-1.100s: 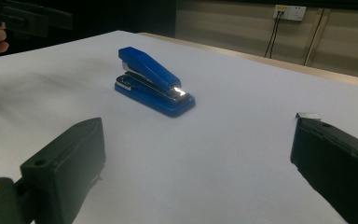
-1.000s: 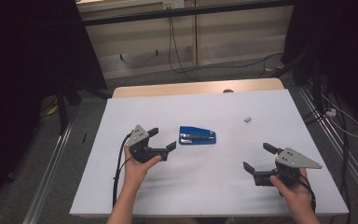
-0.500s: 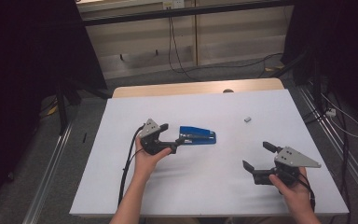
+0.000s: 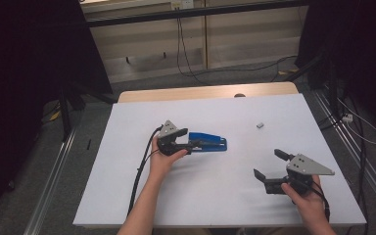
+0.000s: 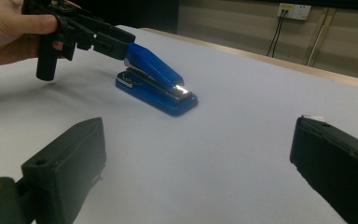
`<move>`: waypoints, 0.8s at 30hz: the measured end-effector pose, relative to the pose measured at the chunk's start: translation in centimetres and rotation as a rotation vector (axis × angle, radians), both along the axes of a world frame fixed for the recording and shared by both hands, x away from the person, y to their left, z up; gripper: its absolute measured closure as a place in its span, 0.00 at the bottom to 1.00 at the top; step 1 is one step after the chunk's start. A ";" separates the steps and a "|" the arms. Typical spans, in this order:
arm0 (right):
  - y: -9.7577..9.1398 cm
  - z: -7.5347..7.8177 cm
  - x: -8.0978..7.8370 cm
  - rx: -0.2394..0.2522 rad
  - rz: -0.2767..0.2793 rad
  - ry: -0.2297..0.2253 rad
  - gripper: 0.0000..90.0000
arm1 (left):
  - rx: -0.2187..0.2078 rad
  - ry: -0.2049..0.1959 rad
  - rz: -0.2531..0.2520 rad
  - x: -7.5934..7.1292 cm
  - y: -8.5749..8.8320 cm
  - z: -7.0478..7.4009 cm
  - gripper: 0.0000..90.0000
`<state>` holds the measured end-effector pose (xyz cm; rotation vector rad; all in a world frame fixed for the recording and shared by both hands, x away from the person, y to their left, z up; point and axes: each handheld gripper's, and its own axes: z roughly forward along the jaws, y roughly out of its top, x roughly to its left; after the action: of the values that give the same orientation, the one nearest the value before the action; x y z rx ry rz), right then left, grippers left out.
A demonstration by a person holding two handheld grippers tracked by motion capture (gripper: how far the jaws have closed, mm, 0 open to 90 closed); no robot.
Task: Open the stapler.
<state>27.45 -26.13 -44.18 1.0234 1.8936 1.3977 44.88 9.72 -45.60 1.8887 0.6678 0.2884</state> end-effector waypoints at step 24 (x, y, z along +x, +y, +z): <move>-0.4 0.0 -0.2 -0.023 -0.009 -0.003 0.04 | 0.001 0.044 -0.088 1.3 -0.1 -0.6 0.51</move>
<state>27.25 -26.50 -44.17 1.0172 1.8960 1.3688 46.17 9.57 -46.25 1.9239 0.6123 0.1918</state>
